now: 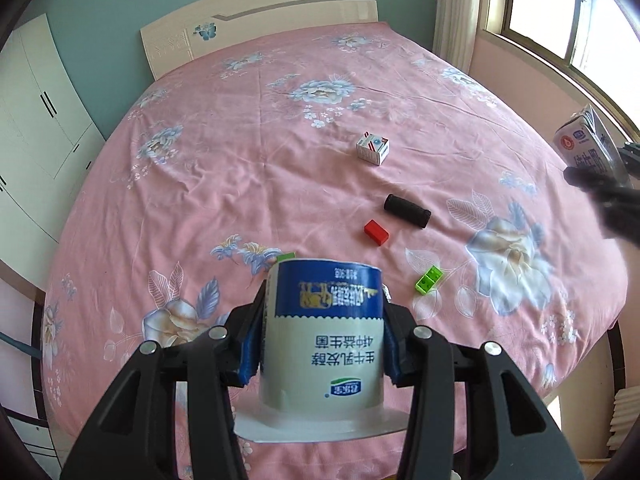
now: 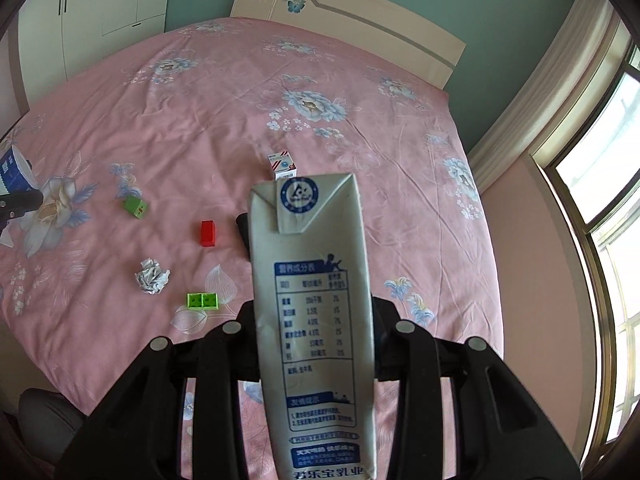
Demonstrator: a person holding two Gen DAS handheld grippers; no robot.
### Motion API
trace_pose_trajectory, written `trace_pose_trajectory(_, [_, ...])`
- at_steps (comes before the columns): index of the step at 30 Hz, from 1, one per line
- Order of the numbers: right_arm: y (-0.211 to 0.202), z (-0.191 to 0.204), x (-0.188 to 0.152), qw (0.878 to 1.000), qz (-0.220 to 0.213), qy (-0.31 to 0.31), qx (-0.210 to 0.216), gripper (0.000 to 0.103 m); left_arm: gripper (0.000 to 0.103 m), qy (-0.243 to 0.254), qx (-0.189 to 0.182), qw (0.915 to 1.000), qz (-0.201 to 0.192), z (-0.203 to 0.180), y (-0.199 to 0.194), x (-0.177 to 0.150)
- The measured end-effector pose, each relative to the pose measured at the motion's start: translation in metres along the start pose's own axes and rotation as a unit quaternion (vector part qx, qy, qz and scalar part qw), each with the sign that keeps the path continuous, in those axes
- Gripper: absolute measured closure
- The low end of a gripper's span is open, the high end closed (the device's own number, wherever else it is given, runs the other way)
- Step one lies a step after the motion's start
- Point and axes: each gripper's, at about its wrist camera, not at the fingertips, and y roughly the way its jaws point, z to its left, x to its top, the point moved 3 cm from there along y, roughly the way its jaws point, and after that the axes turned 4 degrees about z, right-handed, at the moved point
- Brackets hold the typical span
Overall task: Collect trash
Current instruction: 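Carry the yogurt cup and milk carton with both tools toward the trash bin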
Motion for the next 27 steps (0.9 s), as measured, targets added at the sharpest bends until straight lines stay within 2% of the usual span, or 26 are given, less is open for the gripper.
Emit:
trace_pose_trajectory(9, [-0.12, 0.029, -0.028, 0.999, -0.045, 0.005, 0.02, 0.066, 0.054, 0.01, 0.023, 0.9981, -0.057, -0.003, -0.109, -0.038])
trace_pose_trajectory(17, [-0.196, 0.054, -0.066, 0.996, -0.077, 0.005, 0.04, 0.066, 0.054, 0.018, 0.038, 0.9946, -0.095, -0.005, -0.18, -0.081])
trace_pose_trajectory(21, [-0.216, 0.065, -0.093, 0.995, -0.082, 0.007, 0.049, 0.066, 0.054, 0.035, 0.043, 0.9931, -0.104, -0.013, -0.2, -0.109])
trace_pose_trajectory(27, [-0.237, 0.088, -0.148, 0.994, -0.088, 0.006, 0.062, 0.066, 0.054, 0.05, 0.031, 0.9934, -0.099, -0.019, -0.208, -0.153])
